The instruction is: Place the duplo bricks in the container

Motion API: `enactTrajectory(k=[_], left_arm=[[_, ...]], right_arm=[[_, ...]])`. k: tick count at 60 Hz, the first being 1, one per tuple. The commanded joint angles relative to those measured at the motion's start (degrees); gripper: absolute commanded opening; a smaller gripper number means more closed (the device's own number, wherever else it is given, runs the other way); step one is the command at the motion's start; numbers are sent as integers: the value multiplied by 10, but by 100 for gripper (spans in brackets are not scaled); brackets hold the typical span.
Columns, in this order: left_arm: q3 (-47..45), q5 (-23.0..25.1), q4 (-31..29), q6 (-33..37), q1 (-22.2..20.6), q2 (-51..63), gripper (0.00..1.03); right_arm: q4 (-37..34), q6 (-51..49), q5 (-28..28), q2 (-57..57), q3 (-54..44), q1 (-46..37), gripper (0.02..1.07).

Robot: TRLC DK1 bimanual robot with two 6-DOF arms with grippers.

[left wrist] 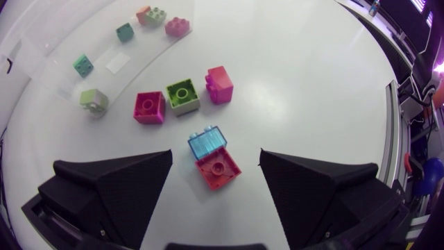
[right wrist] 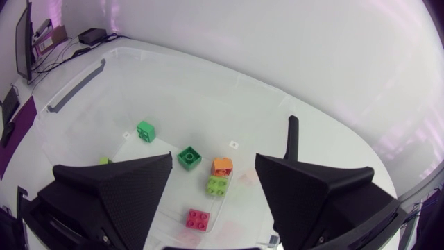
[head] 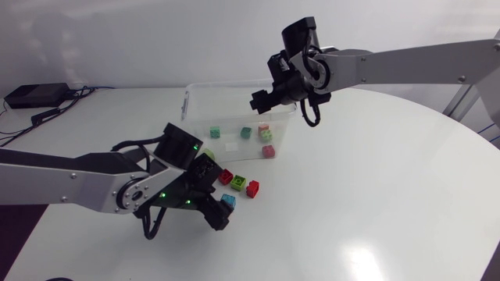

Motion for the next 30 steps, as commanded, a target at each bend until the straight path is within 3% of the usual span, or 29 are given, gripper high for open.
enactTrajectory(k=[1, 24, 30], left_arm=[[6, 2, -8, -23, -9, 27, 88], [30, 2, -19, -63, -10, 77, 87], [42, 2, -19, -75, -10, 103, 69]], right_arm=[[-6, 15, 4, -38, -31, 2, 101], [-12, 14, 1, -208, -211, 14, 101], [-13, 15, 1, -243, -265, 30, 101]])
